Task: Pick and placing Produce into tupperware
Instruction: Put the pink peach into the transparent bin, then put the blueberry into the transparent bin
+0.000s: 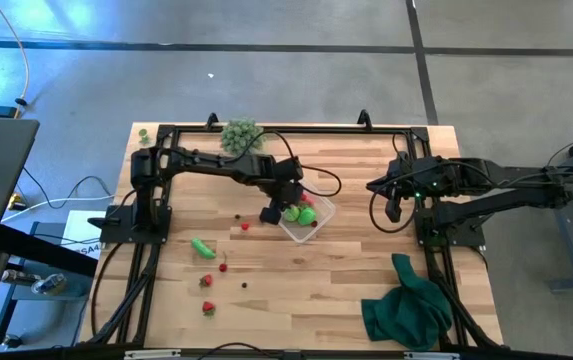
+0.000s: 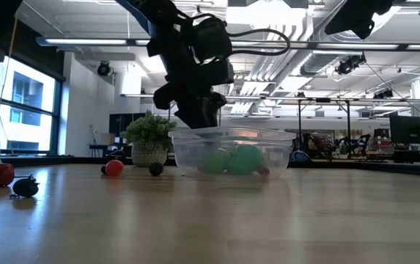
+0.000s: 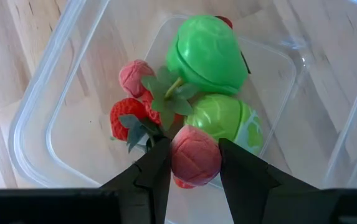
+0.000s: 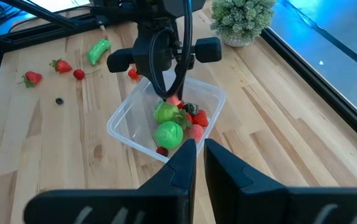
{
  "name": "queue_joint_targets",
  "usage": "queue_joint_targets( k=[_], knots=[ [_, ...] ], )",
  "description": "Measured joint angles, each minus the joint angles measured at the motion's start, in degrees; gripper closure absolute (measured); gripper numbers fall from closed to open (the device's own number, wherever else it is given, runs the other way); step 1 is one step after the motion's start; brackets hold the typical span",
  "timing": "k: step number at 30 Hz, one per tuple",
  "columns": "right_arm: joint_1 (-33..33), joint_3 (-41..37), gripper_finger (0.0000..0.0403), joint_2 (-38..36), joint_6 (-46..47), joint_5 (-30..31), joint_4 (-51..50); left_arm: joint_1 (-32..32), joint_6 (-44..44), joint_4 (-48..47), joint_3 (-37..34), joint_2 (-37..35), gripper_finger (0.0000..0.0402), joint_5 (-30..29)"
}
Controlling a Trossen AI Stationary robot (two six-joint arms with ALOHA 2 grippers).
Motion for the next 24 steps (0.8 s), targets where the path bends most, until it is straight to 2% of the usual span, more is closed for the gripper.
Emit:
queue_joint_targets(
  k=[13,18,21,24],
  knots=[
    [-0.02,-0.02,0.0378,0.00,-0.02,0.01,0.00,0.00,-0.62,-0.07,0.00,-0.06,0.0220,0.31],
    [-0.02,0.00,0.0378,0.00,-0.02,0.02,0.00,0.00,-2.57,-1.11,0.44,-1.43,0.0209,0.31],
    [-0.02,-0.02,0.0378,0.00,-0.01,0.02,0.00,0.00,-3.48,-6.07,3.51,-2.23,0.0212,0.18],
    [-0.02,-0.02,0.0378,0.00,0.00,0.02,0.00,0.00,-2.95,-15.94,9.75,-2.23,0.0221,-1.12]
  ],
)
